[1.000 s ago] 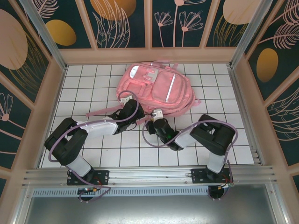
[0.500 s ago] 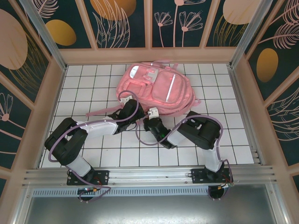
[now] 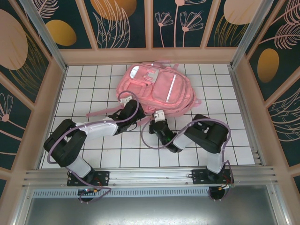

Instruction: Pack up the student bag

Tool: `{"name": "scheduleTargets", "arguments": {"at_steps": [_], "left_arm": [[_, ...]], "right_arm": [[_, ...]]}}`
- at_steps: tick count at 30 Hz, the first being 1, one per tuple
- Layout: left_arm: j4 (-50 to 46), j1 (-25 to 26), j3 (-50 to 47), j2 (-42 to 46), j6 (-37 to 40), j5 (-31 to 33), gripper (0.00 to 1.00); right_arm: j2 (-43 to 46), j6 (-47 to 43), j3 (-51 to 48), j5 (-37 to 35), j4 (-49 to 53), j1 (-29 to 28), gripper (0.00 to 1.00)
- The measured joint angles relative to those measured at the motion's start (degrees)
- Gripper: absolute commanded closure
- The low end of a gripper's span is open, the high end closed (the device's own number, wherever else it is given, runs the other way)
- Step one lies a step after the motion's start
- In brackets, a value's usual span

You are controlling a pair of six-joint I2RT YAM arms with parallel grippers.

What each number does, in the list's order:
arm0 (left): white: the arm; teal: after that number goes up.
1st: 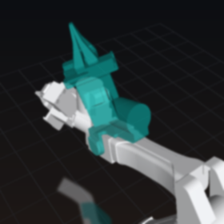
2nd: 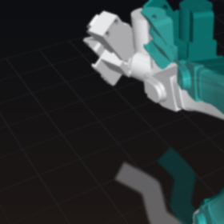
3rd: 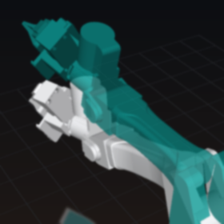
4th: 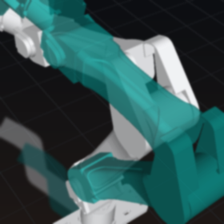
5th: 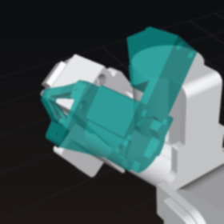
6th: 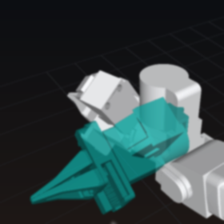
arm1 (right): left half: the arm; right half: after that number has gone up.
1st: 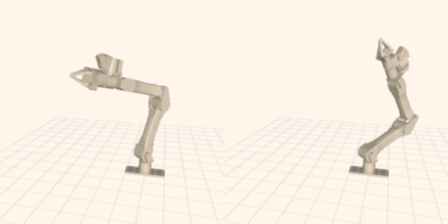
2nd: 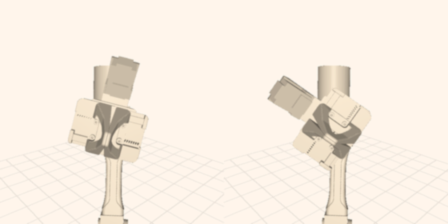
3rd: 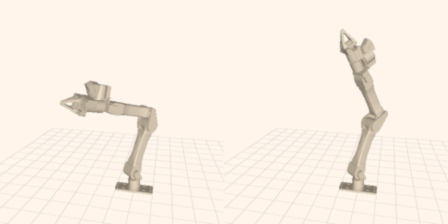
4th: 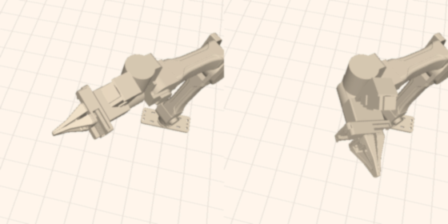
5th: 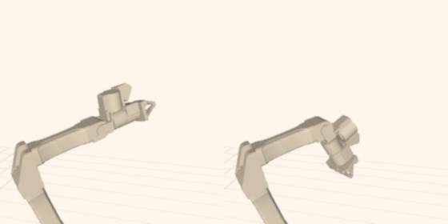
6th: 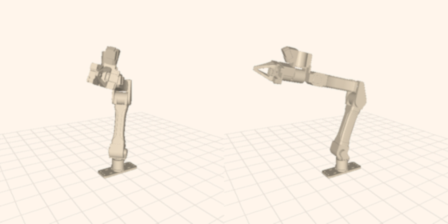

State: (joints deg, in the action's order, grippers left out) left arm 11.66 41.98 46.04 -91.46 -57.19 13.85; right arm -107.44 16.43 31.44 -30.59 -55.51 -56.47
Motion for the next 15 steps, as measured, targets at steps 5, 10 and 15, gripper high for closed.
{"name": "scheduleTargets", "arguments": {"at_steps": [5,10,15], "left_arm": [[-0.1,-0.7,-0.9,1.4,-0.2,0.1,1.0],[-0.4,-2.0,-2.1,2.6,-0.1,0.5,1.0],[-0.3,-5.6,-5.5,5.4,-0.1,0.3,1.0]], "right_arm": [[3.8,1.5,-3.1,-0.9,1.1,0.1,1.0],[7.1,3.0,-5.4,-1.4,3.5,0.4,1.0],[11.0,4.7,-7.5,-1.3,6.4,1.2,1.0]]}}
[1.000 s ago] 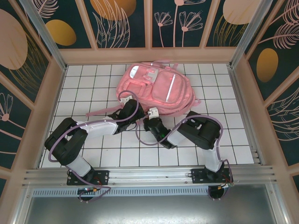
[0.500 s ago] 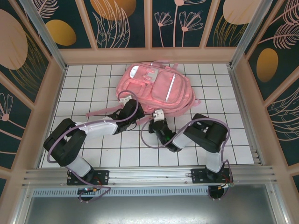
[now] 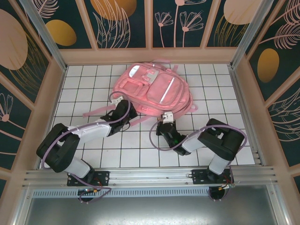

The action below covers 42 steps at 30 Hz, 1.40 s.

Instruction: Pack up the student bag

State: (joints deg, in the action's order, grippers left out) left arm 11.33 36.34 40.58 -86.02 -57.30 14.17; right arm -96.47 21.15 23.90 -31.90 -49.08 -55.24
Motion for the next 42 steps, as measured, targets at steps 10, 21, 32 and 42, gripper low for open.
{"name": "scheduleTargets", "arguments": {"at_steps": [10,21,32,42], "left_arm": [[-0.3,-9.7,-3.5,3.5,1.8,-0.8,1.0],[-1.7,-9.3,-5.5,11.6,2.6,-4.8,0.34],[-1.5,6.8,-12.5,16.2,-9.3,-5.2,0.39],[7.4,12.3,-14.5,12.0,-18.1,-6.2,0.39]], "right_arm": [[4.8,2.0,-2.1,0.8,3.4,0.5,1.0],[5.7,2.2,-1.9,5.8,6.1,0.7,1.0],[5.7,2.4,0.1,7.0,7.6,-1.6,1.0],[5.7,3.2,0.1,6.9,7.8,-2.0,1.0]]}}
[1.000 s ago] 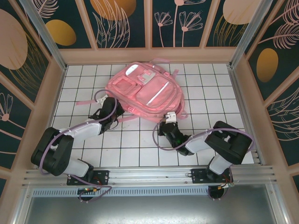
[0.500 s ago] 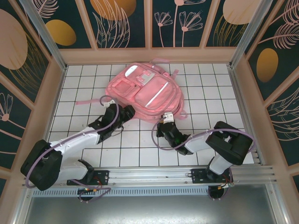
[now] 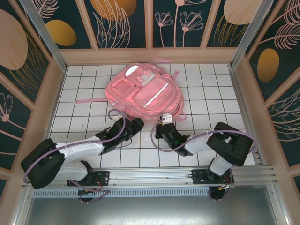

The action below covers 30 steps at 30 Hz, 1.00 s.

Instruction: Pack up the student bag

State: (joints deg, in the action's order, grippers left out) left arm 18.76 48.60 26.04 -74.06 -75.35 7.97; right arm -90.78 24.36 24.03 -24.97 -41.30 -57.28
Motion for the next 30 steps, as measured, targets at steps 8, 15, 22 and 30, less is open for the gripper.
{"name": "scheduleTargets", "arguments": {"at_steps": [8,15,22,30], "left_arm": [[4.8,0.2,4.7,-11.0,-1.3,-1.3,0.4],[4.9,0.2,9.4,-15.9,-0.5,0.4,0.74],[2.7,1.0,11.3,-15.7,0.3,3.0,1.0],[-2.9,0.6,7.1,-6.7,0.5,9.5,1.0]], "right_arm": [[0.0,0.0,0.3,0.6,0.0,-2.4,1.0],[0.0,0.0,0.4,0.6,0.8,-3.1,1.0],[0.5,0.0,0.6,-0.1,2.1,-3.3,1.0],[4.1,0.0,0.2,-1.0,5.2,-0.9,1.0]]}}
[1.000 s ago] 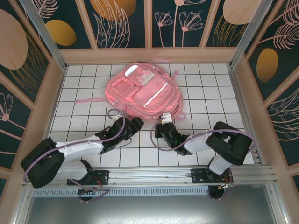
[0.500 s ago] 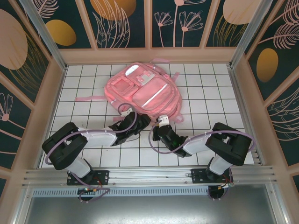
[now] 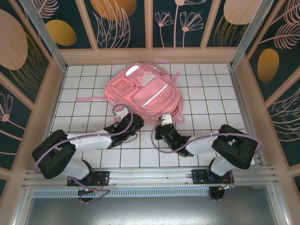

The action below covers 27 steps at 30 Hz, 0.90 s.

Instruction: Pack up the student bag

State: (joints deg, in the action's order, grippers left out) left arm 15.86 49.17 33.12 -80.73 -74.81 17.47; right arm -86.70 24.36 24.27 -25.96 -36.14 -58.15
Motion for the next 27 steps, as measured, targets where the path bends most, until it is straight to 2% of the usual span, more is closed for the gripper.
{"name": "scheduleTargets", "arguments": {"at_steps": [4,6,9,10,13,17,18,21,23,26,27], "left_arm": [[-1.8,-1.7,-3.5,4.6,0.6,2.1,0.99],[-2.4,-1.9,-3.7,5.1,1.2,2.2,0.87],[-1.5,-1.9,-3.7,4.4,2.2,-0.1,0.48],[-0.4,-1.9,-3.7,3.8,2.3,-1.2,0.38],[4.2,-1.9,-3.7,1.2,2.1,-4.3,0.23],[11.3,-1.9,-3.7,-3.0,1.4,-7.8,0.17],[12.8,-1.9,-3.6,-4.2,1.2,-8.3,0.18],[15.9,-1.9,-3.0,-7.8,0.2,-9.6,0.32],[17.1,-1.9,-2.2,-9.8,-0.5,-10.2,0.6],[18.0,-1.9,-0.7,-11.4,-1.0,-10.8,0.96],[17.8,-1.9,-0.4,-11.3,-1.2,-10.7,1.0]], "right_arm": [[2.7,-0.1,-1.4,0.3,1.3,2.5,1.0],[3.6,-0.3,-1.7,0.6,2.1,3.1,1.0],[3.8,-0.5,-1.7,1.7,2.1,3.0,1.0],[3.8,-0.5,-1.7,1.9,2.1,3.0,1.0],[3.6,-0.5,-1.7,2.1,2.1,2.2,1.0],[2.8,-0.5,-1.4,2.3,2.1,0.4,1.0],[2.5,-0.5,-1.3,2.3,2.1,0.0,1.0],[1.6,-0.5,-0.9,2.2,2.1,-0.5,1.0],[1.3,-0.5,-0.9,2.0,2.1,-0.6,1.0],[1.3,-0.5,-0.7,2.0,2.1,-0.6,1.0],[1.3,-0.5,-0.6,1.8,2.1,-0.7,1.0]]}}
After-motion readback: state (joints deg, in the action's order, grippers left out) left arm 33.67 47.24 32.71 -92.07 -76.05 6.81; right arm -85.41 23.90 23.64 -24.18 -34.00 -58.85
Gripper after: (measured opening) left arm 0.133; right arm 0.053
